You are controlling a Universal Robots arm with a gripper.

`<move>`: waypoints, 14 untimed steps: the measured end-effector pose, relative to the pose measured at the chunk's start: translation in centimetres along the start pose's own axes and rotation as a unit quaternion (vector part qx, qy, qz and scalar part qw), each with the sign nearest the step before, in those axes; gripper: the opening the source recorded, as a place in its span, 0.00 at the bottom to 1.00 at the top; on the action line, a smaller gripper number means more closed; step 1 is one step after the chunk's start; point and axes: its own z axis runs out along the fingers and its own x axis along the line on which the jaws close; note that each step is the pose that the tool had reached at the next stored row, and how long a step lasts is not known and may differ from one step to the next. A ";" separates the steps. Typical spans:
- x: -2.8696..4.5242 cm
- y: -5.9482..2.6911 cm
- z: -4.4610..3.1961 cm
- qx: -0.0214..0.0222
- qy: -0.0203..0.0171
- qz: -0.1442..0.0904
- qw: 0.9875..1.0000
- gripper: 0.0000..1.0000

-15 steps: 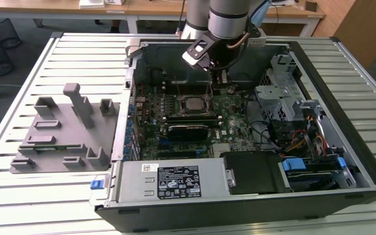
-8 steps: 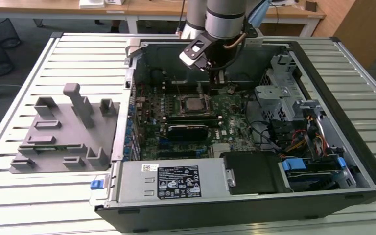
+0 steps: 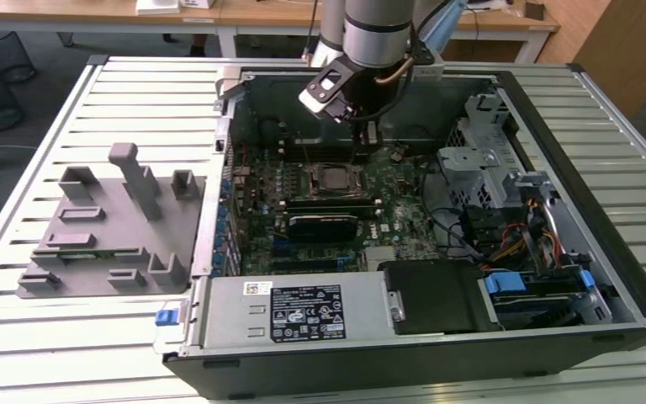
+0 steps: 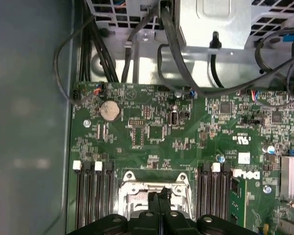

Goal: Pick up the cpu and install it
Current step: 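Close the cpu cover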

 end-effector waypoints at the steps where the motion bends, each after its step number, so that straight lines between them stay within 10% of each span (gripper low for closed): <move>1: 0.00 -0.17 0.01 0.000 0.000 0.000 1.000 0.11; 14: 0.07 -2.21 0.57 0.000 0.000 0.000 1.000 0.11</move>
